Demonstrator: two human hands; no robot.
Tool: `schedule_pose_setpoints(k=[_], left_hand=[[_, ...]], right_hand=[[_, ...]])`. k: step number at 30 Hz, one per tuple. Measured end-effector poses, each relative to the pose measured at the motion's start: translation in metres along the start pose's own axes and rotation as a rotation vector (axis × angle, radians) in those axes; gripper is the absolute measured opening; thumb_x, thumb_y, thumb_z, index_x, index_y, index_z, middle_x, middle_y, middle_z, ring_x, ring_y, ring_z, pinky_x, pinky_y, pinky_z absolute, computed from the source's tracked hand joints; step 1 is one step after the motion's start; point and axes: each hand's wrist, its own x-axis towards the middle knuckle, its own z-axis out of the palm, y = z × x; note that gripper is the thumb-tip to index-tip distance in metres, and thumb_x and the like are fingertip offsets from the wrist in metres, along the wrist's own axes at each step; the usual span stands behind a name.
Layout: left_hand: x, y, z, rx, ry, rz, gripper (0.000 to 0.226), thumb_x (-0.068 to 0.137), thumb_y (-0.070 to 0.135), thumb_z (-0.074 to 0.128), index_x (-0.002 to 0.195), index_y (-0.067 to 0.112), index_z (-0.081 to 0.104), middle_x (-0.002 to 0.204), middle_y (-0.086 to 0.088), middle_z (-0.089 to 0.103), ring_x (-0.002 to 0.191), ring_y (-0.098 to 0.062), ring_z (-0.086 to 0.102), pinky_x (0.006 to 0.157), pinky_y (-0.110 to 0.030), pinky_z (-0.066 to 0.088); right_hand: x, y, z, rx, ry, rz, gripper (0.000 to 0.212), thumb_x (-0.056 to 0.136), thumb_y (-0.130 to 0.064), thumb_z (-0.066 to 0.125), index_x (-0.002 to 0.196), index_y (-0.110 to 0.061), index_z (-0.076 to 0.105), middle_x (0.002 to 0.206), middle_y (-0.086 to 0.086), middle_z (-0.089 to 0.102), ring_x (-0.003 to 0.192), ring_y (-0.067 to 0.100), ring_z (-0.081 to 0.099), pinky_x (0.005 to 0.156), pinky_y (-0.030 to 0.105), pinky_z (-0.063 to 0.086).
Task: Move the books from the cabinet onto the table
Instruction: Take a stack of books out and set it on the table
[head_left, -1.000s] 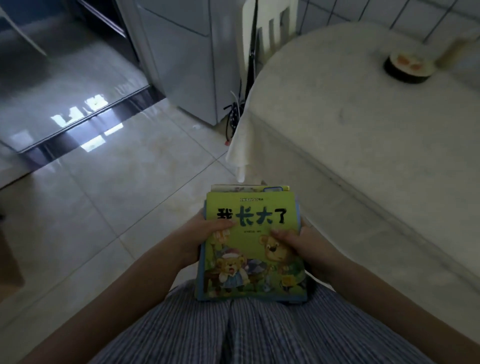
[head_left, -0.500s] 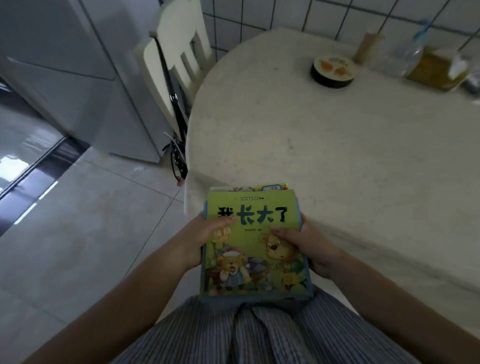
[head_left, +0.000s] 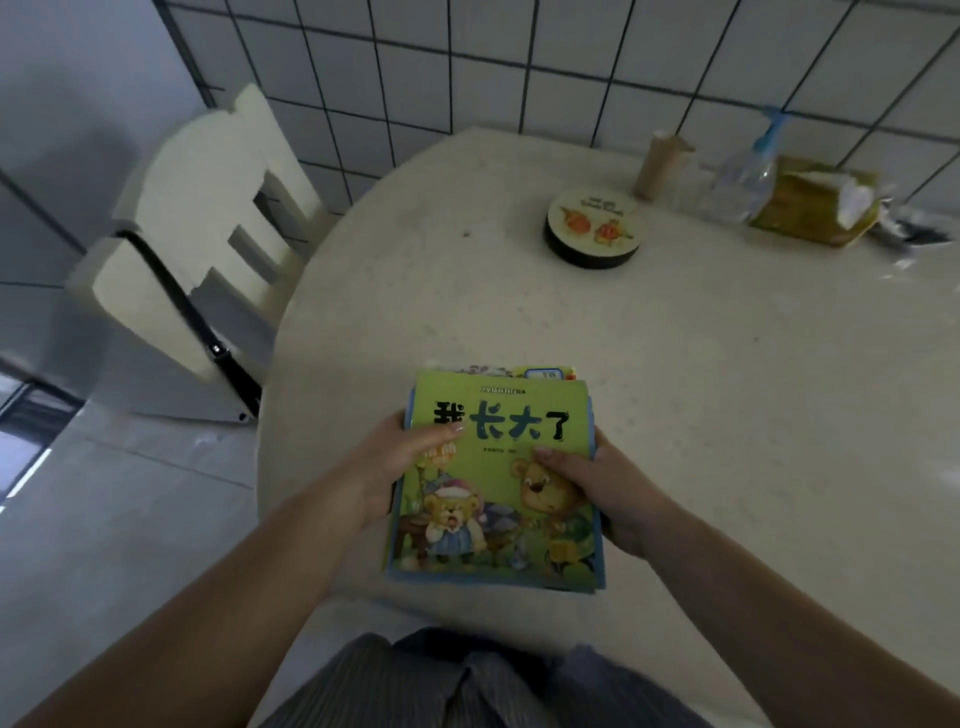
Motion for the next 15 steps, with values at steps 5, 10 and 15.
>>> schedule_pose_setpoints(k=[5, 10, 15], left_hand=[[0.072, 0.045, 0.016, 0.079, 0.029, 0.025, 0.018, 0.081, 0.021, 0.071, 0.098, 0.021, 0.066, 0.094, -0.003, 0.073, 0.093, -0.025, 0.068, 0.083, -0.04, 0.054], [0.131, 0.086, 0.028, 0.186, 0.06, 0.024, 0.032, 0.074, 0.034, 0.076, 0.101, 0.023, 0.065, 0.107, -0.004, 0.069, 0.102, -0.024, 0.063, 0.1, -0.046, 0.044], [0.185, 0.129, 0.04, 0.278, 0.051, 0.09, 0.015, 0.078, 0.025, 0.073, 0.091, 0.024, 0.066, 0.094, -0.004, 0.071, 0.09, -0.024, 0.067, 0.085, -0.038, 0.052]], right_hand=[[0.066, -0.039, -0.02, -0.028, 0.078, -0.057, 0.05, 0.081, -0.016, 0.07, 0.127, -0.017, 0.049, 0.111, 0.008, 0.07, 0.097, 0.027, 0.069, 0.085, 0.048, 0.056], [0.116, -0.07, -0.033, -0.018, 0.141, -0.088, 0.04, 0.083, -0.016, 0.069, 0.119, -0.018, 0.053, 0.107, 0.006, 0.071, 0.093, 0.024, 0.07, 0.082, 0.043, 0.057], [0.159, -0.098, -0.042, 0.008, 0.24, -0.132, 0.043, 0.083, -0.023, 0.069, 0.122, -0.02, 0.052, 0.107, 0.003, 0.07, 0.093, 0.022, 0.069, 0.082, 0.043, 0.057]])
